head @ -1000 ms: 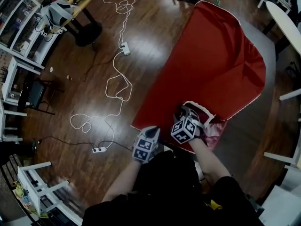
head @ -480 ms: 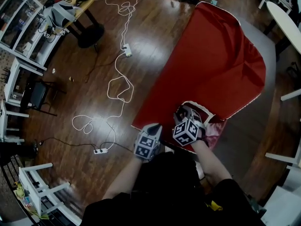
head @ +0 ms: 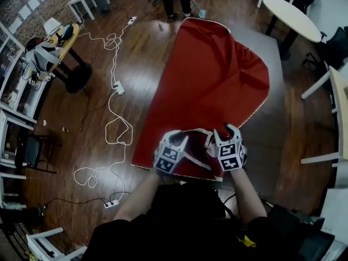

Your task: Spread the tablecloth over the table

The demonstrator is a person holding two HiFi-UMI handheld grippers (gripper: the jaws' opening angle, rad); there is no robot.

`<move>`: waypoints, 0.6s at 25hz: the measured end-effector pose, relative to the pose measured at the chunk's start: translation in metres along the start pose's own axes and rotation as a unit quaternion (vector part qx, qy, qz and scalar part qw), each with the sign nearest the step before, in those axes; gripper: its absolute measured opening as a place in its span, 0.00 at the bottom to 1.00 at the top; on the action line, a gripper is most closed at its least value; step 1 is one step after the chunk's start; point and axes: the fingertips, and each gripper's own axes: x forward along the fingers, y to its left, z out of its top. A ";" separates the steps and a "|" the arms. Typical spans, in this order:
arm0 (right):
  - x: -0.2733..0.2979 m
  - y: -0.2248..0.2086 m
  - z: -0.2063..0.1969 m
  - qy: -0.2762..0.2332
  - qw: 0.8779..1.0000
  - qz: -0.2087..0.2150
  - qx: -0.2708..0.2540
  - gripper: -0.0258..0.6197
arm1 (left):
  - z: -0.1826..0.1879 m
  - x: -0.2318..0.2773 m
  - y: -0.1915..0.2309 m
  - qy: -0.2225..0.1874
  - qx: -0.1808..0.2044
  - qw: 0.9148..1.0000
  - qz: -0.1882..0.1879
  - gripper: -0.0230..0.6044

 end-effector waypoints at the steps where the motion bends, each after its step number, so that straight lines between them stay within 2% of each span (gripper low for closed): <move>1: -0.007 -0.018 -0.019 0.010 1.000 -0.018 0.022 0.28 | 0.004 0.012 -0.011 0.011 0.034 0.999 -0.016 0.29; 4: -0.034 -0.056 -0.071 0.036 0.994 -0.063 0.076 0.28 | 0.006 0.044 -0.040 0.052 0.146 0.987 -0.050 0.52; 6: -0.052 -0.070 -0.103 0.052 0.989 -0.086 0.107 0.28 | 0.004 0.060 -0.054 0.069 0.190 0.977 -0.064 0.55; 9: -0.068 -0.076 -0.137 0.066 0.981 -0.103 0.149 0.28 | 0.001 0.078 -0.060 0.085 0.211 0.971 -0.073 0.55; 12: -0.072 -0.073 -0.151 0.066 0.976 -0.100 0.183 0.28 | -0.011 0.085 -0.058 0.115 0.218 0.966 -0.079 0.53; 13: -0.071 -0.072 -0.153 0.066 0.975 -0.098 0.189 0.28 | -0.013 0.085 -0.057 0.120 0.218 0.966 -0.076 0.36; 14: -0.071 -0.072 -0.154 0.064 0.975 -0.094 0.193 0.28 | -0.012 0.084 -0.056 0.120 0.213 0.967 -0.071 0.10; 15: -0.069 -0.073 -0.153 0.062 0.974 -0.090 0.197 0.28 | -0.010 0.083 -0.056 0.117 0.202 0.970 -0.069 0.05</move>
